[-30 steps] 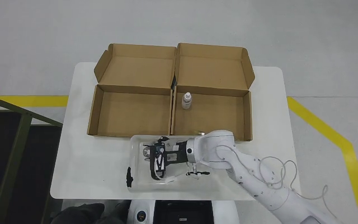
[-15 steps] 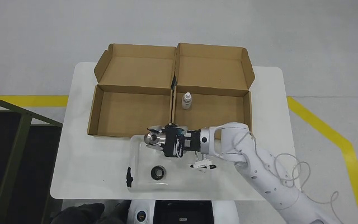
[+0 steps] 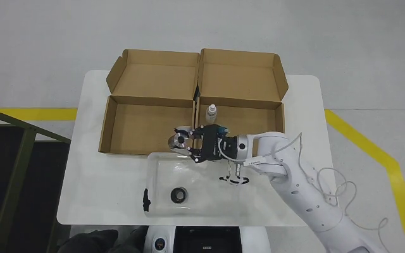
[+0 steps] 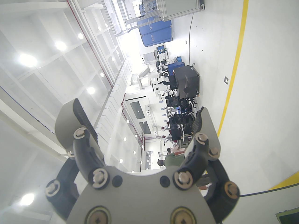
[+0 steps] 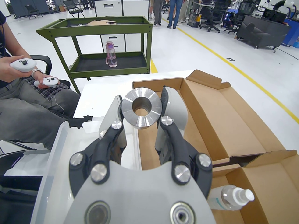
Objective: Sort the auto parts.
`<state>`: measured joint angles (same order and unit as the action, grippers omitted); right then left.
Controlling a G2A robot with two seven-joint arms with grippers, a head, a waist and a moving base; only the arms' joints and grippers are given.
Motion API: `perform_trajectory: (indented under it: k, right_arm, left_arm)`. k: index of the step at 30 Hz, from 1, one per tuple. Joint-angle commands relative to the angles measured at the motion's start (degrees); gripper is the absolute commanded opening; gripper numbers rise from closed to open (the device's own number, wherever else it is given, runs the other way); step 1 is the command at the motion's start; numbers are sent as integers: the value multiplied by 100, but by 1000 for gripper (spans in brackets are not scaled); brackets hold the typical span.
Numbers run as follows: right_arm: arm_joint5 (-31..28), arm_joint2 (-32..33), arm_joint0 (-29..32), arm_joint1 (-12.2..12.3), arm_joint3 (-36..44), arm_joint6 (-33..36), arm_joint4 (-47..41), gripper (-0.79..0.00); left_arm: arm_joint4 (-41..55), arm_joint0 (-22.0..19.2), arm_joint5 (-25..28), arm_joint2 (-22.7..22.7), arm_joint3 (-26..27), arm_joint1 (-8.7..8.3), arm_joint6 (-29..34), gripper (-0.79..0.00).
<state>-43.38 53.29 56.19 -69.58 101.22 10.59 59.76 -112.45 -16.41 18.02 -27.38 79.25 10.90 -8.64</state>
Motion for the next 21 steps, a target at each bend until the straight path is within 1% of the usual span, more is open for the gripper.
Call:
perform_trajectory:
  k: [1, 9, 14, 21]
  right_arm:
    - [25, 17, -12, -3, -20, 8, -41, -785]
    - [195, -41, -174, -52, -166, 15, -59, -785]
    - [339, -266, -404, -123, -333, 136, 174, -785]
    - [577, -666, -887, -275, -805, 455, 449, -785]
  left_arm:
    - [0, 0, 0, 0, 0, 0, 0, 0]
    - [0, 0, 0, 0, 0, 0, 0, 0]
    - [0, 0, 0, 0, 0, 0, 0, 0]
    - [0, 0, 0, 0, 0, 0, 0, 0]
